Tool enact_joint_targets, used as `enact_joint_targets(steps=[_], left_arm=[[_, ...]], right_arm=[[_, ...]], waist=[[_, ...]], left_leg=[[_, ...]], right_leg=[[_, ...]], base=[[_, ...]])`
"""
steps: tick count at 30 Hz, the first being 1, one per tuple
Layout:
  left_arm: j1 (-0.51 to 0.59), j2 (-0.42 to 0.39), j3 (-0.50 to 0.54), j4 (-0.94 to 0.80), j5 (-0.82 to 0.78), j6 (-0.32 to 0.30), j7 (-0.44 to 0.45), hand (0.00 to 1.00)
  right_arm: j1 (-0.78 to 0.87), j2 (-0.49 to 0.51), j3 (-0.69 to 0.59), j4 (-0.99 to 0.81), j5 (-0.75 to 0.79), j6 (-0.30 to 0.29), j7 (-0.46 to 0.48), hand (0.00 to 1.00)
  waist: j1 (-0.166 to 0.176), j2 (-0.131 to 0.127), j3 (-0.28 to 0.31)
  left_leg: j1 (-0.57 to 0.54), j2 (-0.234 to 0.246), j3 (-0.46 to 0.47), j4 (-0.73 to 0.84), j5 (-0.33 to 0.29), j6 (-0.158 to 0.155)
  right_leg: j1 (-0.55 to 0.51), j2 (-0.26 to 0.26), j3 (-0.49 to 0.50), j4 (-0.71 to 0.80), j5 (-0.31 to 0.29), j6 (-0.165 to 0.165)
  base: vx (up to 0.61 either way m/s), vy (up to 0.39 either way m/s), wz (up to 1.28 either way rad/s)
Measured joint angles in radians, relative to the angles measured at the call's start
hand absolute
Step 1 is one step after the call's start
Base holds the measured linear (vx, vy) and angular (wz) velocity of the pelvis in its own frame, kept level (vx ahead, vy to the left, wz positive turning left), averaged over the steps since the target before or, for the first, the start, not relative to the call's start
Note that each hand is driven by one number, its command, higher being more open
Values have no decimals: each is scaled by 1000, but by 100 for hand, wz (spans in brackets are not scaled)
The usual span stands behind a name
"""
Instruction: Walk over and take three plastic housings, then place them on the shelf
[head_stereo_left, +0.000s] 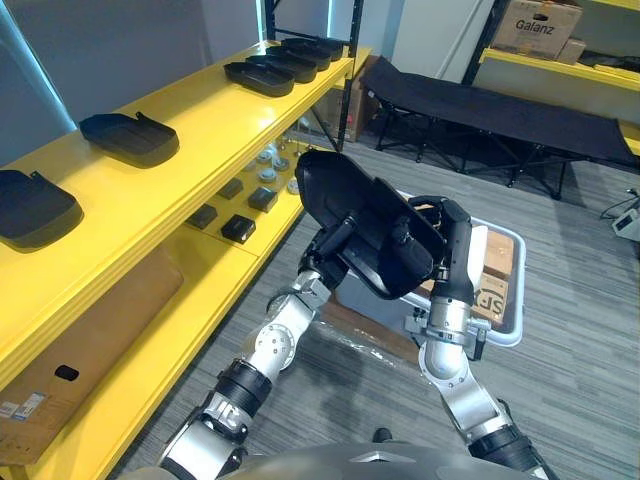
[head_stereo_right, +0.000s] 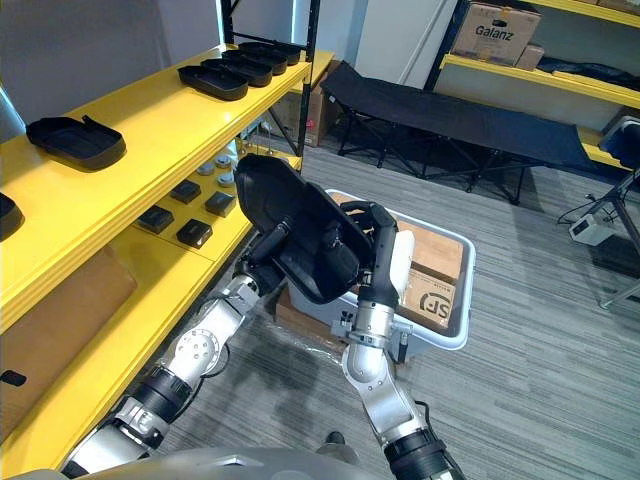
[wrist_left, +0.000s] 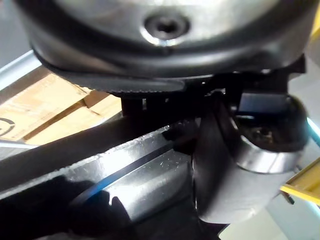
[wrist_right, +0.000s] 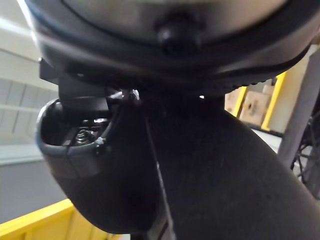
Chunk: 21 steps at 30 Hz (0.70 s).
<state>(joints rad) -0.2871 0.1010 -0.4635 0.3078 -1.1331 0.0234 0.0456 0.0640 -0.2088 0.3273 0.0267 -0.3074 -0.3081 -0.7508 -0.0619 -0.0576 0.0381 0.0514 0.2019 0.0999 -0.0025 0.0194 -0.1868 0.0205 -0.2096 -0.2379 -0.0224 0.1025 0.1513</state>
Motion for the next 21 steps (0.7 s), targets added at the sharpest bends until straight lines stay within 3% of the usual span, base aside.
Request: enact_joint_targets(steps=[9,10,16,21], left_arm=[[-20,48,-34,2,-69,-6,-20,0],[-20,49,-35,2,-72,-6,-20,0],[-18,63,-107,2,-143,-91,-20,0],[-15,54,-117,-6,-150,-166,-3,0]], right_arm=[[0,7,8,-2,0,-3,-10,0],[0,7,8,-2,-1,-3,-10,100],[-16,7,7,-12,-2,-62,-21,100],[-60,10,9,-32,0,-62,-13,100]], waist=[[-5,12,8],[-6,12,8],[-21,19,14],[-21,23,18]], left_leg=[[-17,-23,-3,21,-15,13],[-19,-24,-3,22,-16,13],[-33,-36,-9,47,-32,19],[-37,-35,-10,52,-36,20]], right_leg=[[-5,-24,-1,0,4,7],[-5,-25,-1,0,4,7],[-5,-37,-2,-4,6,10],[-5,-36,-2,-8,6,10]], base=[[1,8,1],[-7,34,7],[2,10,2],[0,0,0]])
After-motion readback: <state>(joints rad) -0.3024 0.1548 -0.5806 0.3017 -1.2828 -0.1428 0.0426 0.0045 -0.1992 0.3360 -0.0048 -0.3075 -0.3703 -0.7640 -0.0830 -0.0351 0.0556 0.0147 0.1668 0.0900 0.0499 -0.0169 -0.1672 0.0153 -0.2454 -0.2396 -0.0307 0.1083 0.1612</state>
